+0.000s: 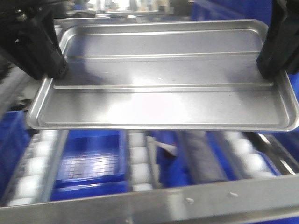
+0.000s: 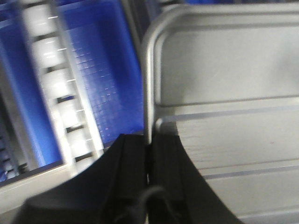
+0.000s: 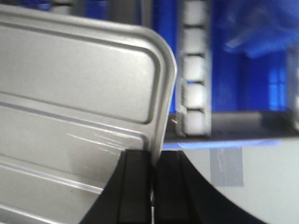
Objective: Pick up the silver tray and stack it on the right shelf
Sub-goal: 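Hold the tray level with both grippers while the base drives to another shelf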
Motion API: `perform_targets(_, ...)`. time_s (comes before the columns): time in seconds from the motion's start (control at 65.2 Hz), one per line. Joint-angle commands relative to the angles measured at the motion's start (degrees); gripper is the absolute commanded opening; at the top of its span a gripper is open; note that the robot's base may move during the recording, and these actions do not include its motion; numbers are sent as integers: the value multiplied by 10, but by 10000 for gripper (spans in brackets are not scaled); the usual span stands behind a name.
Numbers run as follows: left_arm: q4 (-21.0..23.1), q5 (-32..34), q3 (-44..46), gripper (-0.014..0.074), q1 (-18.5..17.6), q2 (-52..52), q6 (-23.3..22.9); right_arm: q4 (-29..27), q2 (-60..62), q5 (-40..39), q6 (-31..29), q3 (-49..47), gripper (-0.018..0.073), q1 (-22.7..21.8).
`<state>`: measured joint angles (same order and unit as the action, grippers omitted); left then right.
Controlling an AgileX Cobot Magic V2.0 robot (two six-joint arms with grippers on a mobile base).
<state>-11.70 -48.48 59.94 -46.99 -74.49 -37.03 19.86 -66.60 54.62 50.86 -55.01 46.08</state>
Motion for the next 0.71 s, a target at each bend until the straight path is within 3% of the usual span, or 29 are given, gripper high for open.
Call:
perform_targets(0.0,-8,24,19,-95,-7,19,8,25,15,-30,-11,-15,57,2)
perform_targets(0.691,-8,24,19,-95,-7,19,8,25,15,-30,-11,-15,57,2)
